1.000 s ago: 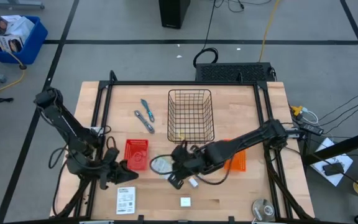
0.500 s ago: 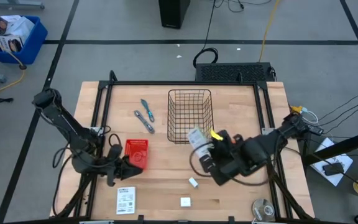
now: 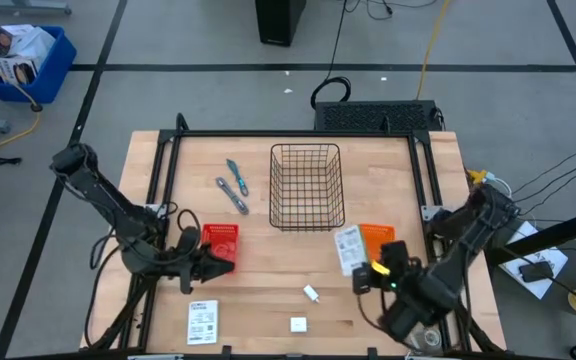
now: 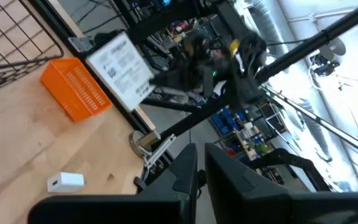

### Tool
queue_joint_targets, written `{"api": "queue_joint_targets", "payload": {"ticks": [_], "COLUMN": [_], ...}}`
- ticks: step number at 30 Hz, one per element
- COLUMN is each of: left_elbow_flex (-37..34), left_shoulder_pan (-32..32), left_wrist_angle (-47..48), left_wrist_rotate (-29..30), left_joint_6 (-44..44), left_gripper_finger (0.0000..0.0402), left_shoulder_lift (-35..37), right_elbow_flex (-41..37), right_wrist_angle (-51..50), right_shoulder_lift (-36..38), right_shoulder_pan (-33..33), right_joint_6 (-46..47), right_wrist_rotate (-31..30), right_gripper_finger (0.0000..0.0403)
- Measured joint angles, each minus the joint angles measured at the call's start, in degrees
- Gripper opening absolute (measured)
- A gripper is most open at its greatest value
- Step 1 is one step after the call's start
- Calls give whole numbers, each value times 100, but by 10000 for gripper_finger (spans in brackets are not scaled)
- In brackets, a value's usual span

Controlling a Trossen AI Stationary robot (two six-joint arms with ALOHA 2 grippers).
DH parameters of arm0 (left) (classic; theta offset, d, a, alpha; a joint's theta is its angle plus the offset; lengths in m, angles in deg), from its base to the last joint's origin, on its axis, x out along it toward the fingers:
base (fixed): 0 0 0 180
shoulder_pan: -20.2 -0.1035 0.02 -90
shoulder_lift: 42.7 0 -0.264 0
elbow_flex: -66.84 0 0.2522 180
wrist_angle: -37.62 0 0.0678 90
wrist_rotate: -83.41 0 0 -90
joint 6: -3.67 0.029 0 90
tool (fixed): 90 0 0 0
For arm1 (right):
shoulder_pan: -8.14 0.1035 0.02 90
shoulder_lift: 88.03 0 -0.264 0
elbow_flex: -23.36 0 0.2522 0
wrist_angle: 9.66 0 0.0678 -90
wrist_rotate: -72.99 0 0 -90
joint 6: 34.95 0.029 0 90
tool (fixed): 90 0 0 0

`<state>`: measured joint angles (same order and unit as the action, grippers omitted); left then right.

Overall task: Pick and place items into bin
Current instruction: Put the white card reader box into the orange bin

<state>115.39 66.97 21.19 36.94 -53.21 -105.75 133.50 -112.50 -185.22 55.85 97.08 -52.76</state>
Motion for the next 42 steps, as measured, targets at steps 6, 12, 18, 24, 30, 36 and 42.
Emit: {"api": "queue_joint_targets", "payload": {"ticks": [6,12,18,24,30,36,42], "left_elbow_flex": [2,2,2,2,2,2,2], "left_shoulder_pan": [-26,-26,-26,-26,-26,-26,-26], "left_wrist_angle": [10,4,1,0,-3,-8,-8], "left_wrist_rotate": [-2,0,0,2,2,4,155], "left_joint_6": [22,-218,-240,-421,-560,-827,-913], "left_gripper_finger": [35,35,35,35,35,35,35], "left_shoulder_lift": [0,0,0,0,0,0,0], "right_elbow_flex": [-763,-993,-1559,-1809,-2125,-2536,-2899], "right_wrist_angle": [352,-107,37,61,144,818,1576], "right_shoulder_lift": [198,227,329,329,331,331,329], "right_shoulder_pan": [157,382,624,608,437,286,257], "right_joint_6": [122,50,187,160,146,117,47], "right_wrist_rotate": [435,462,854,724,726,722,723], "right_gripper_finger": [33,33,36,33,39,45,62]}}
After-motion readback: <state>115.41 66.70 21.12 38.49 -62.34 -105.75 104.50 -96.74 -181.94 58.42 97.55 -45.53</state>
